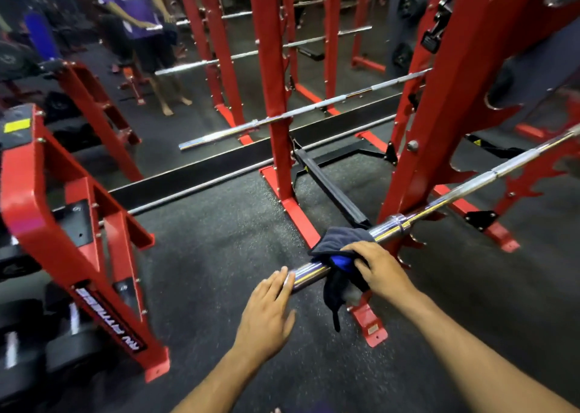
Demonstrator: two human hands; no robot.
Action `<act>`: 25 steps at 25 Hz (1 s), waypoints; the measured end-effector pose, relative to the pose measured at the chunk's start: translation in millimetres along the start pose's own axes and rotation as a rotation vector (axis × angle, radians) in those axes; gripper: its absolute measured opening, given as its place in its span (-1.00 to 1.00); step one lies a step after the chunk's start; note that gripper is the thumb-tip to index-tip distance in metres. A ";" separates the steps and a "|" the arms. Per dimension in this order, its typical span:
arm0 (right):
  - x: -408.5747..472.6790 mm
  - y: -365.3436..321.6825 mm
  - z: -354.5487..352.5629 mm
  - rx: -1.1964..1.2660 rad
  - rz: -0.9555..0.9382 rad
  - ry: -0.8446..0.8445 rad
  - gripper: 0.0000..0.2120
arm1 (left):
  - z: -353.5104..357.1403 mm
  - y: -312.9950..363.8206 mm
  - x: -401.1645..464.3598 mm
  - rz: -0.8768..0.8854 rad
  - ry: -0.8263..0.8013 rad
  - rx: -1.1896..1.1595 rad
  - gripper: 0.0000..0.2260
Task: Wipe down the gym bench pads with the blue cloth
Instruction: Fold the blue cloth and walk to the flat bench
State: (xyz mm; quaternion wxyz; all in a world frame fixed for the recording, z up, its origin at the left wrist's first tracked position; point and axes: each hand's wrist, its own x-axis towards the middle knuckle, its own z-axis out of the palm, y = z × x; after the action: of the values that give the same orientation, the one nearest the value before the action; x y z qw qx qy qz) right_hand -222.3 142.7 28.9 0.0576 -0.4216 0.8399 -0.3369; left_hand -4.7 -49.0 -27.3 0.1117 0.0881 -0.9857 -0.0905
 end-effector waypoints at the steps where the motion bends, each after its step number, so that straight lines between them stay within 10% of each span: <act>1: -8.7 -3.2 -6.5 0.034 0.044 0.001 -0.61 | -3.6 -1.9 3.8 0.017 -0.008 -0.009 -0.38; 17: -187.0 -62.1 -92.3 0.103 0.650 0.360 -0.66 | 4.9 143.0 103.3 0.401 -0.483 -0.856 -0.40; 25: -288.8 -43.0 -113.8 0.175 0.884 0.497 -0.66 | 23.1 284.3 108.8 -0.113 -0.874 -1.427 -0.94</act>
State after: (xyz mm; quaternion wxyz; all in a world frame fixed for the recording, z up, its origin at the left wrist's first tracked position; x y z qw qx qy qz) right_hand -52.7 399.4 88.5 0.0281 0.0730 0.8948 -0.4396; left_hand -158.2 208.8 29.1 -0.2562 0.0026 -0.6404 -0.7241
